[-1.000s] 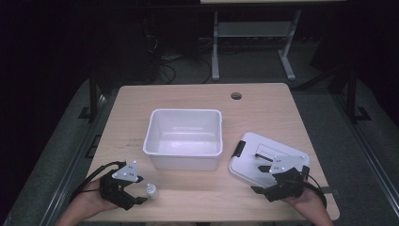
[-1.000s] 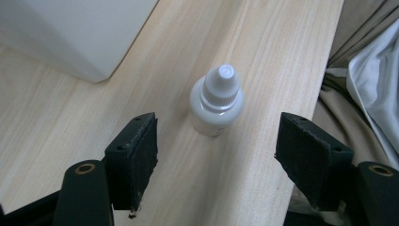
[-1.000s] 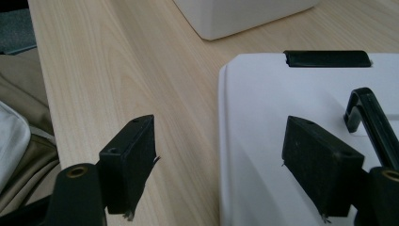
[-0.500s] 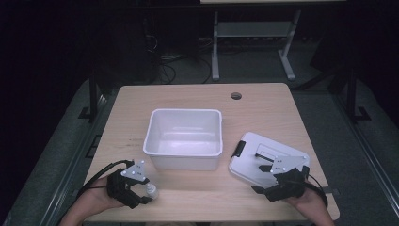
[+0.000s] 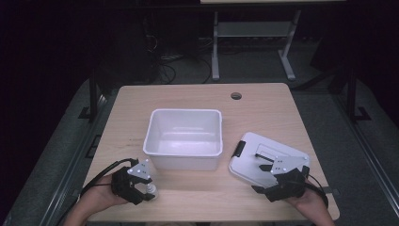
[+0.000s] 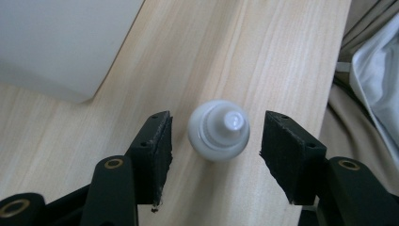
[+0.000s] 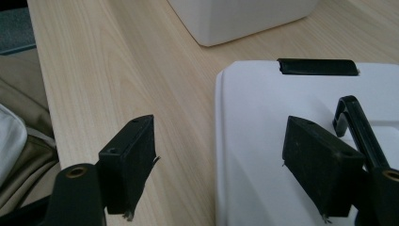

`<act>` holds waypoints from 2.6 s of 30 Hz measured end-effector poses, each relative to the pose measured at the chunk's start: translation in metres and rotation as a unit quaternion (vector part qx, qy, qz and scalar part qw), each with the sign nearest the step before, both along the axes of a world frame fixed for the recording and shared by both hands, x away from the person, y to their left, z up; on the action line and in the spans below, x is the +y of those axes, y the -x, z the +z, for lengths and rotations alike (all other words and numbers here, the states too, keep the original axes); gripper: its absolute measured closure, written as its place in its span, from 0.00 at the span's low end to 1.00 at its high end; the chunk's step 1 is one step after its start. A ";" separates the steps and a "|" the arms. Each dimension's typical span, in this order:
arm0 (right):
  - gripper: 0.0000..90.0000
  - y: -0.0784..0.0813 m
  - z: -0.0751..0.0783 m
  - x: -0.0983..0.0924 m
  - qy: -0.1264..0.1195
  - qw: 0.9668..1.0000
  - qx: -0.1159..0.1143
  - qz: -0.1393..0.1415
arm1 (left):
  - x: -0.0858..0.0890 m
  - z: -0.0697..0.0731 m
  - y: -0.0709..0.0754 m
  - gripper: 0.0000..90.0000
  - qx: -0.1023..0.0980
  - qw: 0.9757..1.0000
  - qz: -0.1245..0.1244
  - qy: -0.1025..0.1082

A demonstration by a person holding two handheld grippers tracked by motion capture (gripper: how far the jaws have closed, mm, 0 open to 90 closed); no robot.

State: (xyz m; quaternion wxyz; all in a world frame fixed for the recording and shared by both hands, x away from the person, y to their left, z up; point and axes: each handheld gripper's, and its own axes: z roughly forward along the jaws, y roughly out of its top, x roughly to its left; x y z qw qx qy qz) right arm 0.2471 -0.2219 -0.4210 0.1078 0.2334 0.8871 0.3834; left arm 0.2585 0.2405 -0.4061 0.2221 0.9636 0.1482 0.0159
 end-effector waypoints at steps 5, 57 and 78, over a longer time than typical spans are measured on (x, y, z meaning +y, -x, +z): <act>0.28 0.000 0.000 0.000 -0.001 1.000 0.000 -0.001 | -0.004 -0.002 -0.002 0.50 0.003 1.000 0.000 -0.007; 0.28 0.000 0.000 -0.001 -0.007 1.000 0.001 0.001 | -0.009 0.000 0.000 0.67 -0.007 1.000 -0.009 -0.020; 0.28 -0.002 -0.002 0.012 0.004 1.000 0.014 0.014 | 0.009 0.009 0.005 0.67 -0.003 1.000 0.005 -0.010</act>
